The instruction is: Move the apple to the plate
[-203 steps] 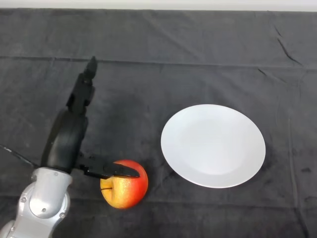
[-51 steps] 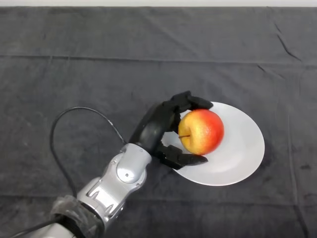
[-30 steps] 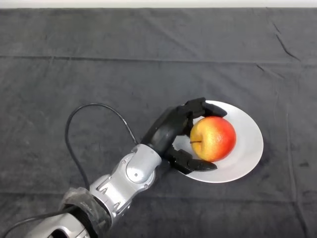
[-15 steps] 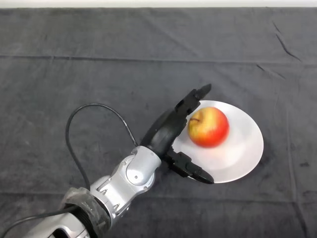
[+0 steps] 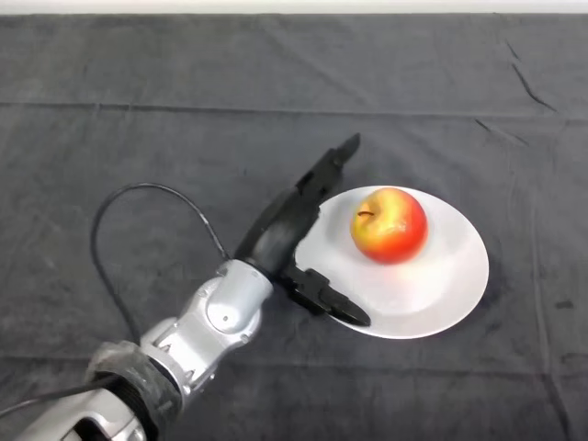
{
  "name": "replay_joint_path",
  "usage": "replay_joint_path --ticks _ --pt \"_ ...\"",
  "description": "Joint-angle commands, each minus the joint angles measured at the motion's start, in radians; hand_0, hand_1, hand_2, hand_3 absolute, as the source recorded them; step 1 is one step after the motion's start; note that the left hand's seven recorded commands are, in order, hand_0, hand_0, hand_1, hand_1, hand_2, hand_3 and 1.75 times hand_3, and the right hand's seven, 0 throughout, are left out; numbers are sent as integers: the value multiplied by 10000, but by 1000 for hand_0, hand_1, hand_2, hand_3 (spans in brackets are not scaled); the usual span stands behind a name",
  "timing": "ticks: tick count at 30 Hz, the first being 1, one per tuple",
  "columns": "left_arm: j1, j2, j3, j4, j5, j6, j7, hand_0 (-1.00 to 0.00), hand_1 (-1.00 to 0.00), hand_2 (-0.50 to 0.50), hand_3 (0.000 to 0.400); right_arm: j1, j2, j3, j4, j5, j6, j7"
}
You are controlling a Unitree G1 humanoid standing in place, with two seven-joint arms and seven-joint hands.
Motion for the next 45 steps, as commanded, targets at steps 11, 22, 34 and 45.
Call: replay_joint_path --ticks 11,22,34,45 --pt "-13 1051 1299 -253 191 -520 -34 0 0 0 0 -128 -247 -107 143 -79 11 54" --pt "607 1716 2353 -1247 386 -573 203 0 0 0 0 -123 -239 -106 128 -85 6 50" --pt "1654 2546 3736 -2542 493 -644 514 0 0 0 0 -113 -223 -102 96 -91 2 37" --pt "2909 3055 5112 -3568 487 -895 920 0 0 0 0 -101 -207 -100 59 -94 1 19"
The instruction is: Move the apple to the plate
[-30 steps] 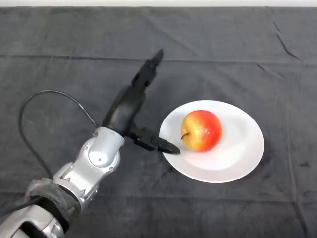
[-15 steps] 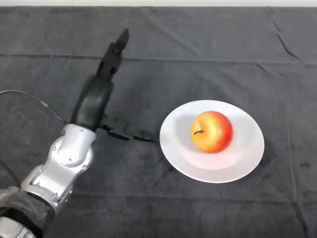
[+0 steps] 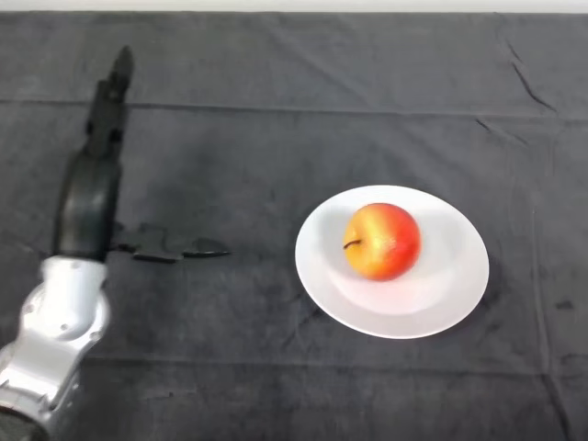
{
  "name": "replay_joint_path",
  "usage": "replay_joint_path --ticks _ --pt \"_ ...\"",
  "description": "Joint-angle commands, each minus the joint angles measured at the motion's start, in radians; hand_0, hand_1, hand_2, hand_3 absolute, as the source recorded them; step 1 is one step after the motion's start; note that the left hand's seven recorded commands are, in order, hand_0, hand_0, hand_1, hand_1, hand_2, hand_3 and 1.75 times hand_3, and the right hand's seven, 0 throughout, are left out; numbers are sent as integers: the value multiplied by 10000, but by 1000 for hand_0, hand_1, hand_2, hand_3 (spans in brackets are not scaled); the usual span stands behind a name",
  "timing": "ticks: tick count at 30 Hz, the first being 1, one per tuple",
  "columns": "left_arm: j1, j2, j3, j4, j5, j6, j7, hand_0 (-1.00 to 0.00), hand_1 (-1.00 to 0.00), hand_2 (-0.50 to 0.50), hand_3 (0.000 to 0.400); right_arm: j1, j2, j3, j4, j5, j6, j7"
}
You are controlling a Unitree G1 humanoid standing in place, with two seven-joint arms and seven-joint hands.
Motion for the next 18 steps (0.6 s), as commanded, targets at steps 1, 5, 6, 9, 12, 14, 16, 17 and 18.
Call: replay_joint_path --ticks 1,5,6,9,12,14,16,17,18 --pt "473 628 462 -392 17 -257 121 0 0 0 0 -97 -205 -98 55 -93 0 0" --pt "849 812 988 -707 -135 -235 146 0 0 0 0 -93 -200 -97 43 -94 0 -6" --pt "959 861 1149 -844 -173 -185 169 0 0 0 0 -92 -198 -97 39 -94 0 -8" --pt "1242 1005 1570 -1255 -292 -21 216 0 0 0 0 -89 -194 -96 30 -94 0 -12" --pt "1522 1102 1978 -1633 -354 89 307 0 0 0 0 -86 -190 -96 20 -94 0 -18" --pt "1704 1136 2236 -1799 -373 82 368 0 0 0 0 -84 -187 -96 14 -94 0 -21" --pt "1877 1146 2503 -1906 -378 32 435 0 0 0 0 -82 -184 -95 7 -93 0 -24" --pt "1947 1153 2621 -1940 -388 6 455 0 0 0 0 -81 -183 -95 5 -93 0 -25" --pt "2026 1164 2762 -1977 -408 -22 474 0 0 0 0 -80 -182 -95 2 -93 1 -27"
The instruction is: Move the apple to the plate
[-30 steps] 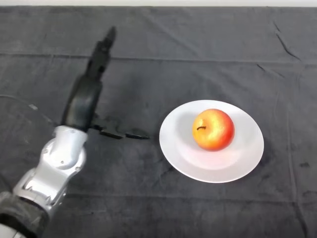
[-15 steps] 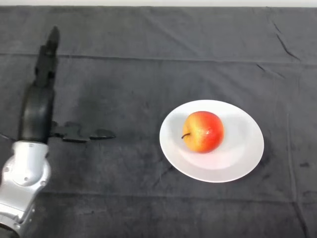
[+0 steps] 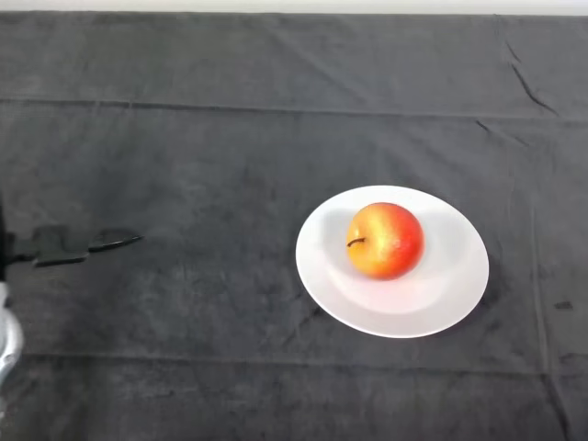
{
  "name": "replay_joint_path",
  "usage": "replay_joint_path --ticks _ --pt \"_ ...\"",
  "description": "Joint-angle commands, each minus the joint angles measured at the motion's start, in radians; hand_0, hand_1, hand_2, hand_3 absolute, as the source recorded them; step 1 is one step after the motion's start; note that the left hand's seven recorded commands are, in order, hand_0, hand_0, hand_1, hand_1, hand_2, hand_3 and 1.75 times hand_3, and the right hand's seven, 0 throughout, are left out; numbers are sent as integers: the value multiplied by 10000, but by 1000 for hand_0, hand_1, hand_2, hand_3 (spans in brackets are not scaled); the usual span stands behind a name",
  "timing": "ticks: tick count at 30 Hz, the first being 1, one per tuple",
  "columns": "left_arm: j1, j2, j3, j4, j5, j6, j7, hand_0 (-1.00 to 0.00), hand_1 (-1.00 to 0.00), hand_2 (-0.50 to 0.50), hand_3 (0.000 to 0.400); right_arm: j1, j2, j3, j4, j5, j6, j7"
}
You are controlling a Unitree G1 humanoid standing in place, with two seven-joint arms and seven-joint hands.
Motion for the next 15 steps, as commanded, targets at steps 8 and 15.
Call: replay_joint_path --ticks 8,15 --pt "996 745 1535 -894 -483 -149 160 0 0 0 0 -75 -176 -96 -16 -92 2 -34" --pt "1449 741 2536 -1052 -659 -311 314 0 0 0 0 -72 -172 -96 -25 -90 4 -40"
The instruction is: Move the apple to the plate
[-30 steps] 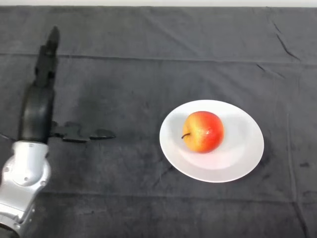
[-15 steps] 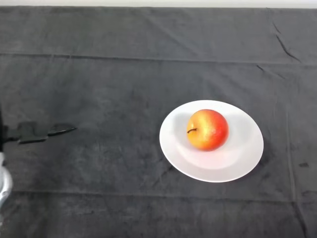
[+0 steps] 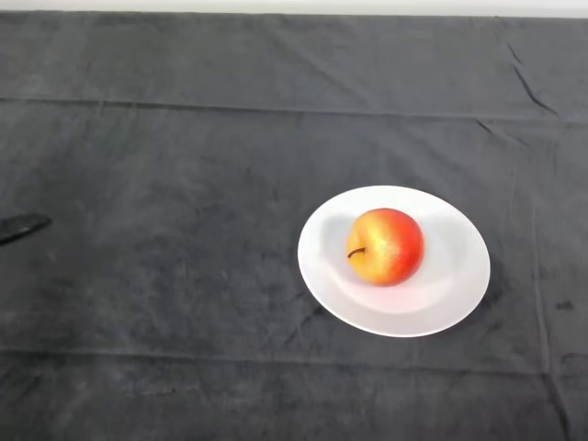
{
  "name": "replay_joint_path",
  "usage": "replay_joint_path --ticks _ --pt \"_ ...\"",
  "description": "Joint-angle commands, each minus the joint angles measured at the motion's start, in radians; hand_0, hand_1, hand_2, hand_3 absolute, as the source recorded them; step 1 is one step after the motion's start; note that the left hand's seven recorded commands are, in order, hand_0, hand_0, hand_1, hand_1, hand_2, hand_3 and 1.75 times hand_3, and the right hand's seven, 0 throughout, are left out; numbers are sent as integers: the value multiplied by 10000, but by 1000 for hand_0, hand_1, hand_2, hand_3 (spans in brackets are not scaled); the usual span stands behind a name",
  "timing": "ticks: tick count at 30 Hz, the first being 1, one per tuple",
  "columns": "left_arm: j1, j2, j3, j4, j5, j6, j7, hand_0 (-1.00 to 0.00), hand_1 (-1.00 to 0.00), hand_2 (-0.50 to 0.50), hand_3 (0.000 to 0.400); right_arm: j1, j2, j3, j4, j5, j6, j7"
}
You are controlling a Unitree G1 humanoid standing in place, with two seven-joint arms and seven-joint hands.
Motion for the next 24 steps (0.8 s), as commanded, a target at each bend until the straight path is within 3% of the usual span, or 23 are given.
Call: replay_joint_path --ticks 1,12,24 --pt "453 688 459 -430 -67 -283 168 0 0 0 0 -72 -173 -96 -26 -90 4 -37" --pt "242 532 1682 781 -191 -966 225 0 0 0 0 -72 -175 -99 -25 -87 8 -39" --pt "-201 250 2323 1625 174 -1258 544 0 0 0 0 -78 -183 -102 -7 -83 12 -32"
